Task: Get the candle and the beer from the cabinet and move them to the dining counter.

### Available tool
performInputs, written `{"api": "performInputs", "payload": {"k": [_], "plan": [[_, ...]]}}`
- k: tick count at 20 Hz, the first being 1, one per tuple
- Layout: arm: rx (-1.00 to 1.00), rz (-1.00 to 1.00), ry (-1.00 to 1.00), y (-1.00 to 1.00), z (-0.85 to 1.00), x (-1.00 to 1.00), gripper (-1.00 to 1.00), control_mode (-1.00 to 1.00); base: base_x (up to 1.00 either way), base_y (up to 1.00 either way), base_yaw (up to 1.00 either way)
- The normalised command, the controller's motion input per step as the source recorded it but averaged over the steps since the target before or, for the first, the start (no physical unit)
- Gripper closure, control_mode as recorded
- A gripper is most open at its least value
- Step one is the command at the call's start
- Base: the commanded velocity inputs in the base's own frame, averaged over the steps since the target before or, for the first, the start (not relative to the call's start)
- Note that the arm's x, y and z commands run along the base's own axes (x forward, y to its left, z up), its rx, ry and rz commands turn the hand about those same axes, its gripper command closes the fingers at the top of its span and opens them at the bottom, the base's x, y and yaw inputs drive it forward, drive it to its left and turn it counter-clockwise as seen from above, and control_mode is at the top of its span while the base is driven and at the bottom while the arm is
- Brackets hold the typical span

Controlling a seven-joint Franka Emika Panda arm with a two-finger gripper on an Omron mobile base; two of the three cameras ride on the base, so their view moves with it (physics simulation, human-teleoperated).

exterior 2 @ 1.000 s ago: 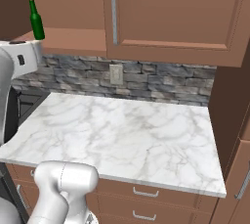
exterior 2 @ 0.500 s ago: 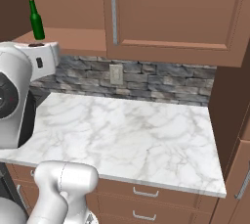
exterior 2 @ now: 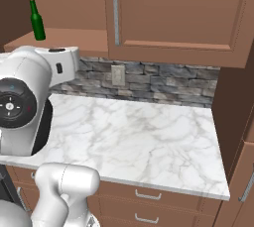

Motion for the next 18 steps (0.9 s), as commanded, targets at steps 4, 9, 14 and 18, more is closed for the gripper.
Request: {"api": "performInputs", "payload": {"k": [4,9,14,18], "plan": [[-0.02,-0.18,0.0,-0.24,-0.08,0.31,-1.0,-1.0,0.0,0.0,0.0],[0.0,-0.18,0.0,-0.27,-0.11,0.31,-1.0,-1.0,0.0,0.0,0.0],[0.0,-0.11,-0.07,-0.34,-0.2,0.12,-1.0,-1.0,0.0,0.0,0.0],[0.0,-0.06,-0.09,-0.25,-0.19,0.18,-1.0,-1.0,0.0,0.0,0.0]]}}
